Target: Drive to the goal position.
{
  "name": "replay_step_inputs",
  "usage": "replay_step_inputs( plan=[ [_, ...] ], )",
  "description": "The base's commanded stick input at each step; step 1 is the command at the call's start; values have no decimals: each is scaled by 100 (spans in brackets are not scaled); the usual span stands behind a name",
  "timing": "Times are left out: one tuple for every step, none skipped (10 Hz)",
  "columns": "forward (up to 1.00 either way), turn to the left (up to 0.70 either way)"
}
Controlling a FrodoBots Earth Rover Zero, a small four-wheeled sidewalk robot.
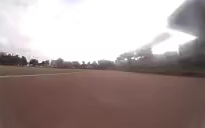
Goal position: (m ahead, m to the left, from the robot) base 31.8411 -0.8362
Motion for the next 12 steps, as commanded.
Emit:
replay_step_inputs(
  plan=[
    [70,0],
    [70,0],
    [70,0],
    [70,0],
    [70,0],
    [70,0],
    [70,0],
    [70,0],
    [70,0],
    [70,0],
    [70,0],
    [70,0]
  ],
)
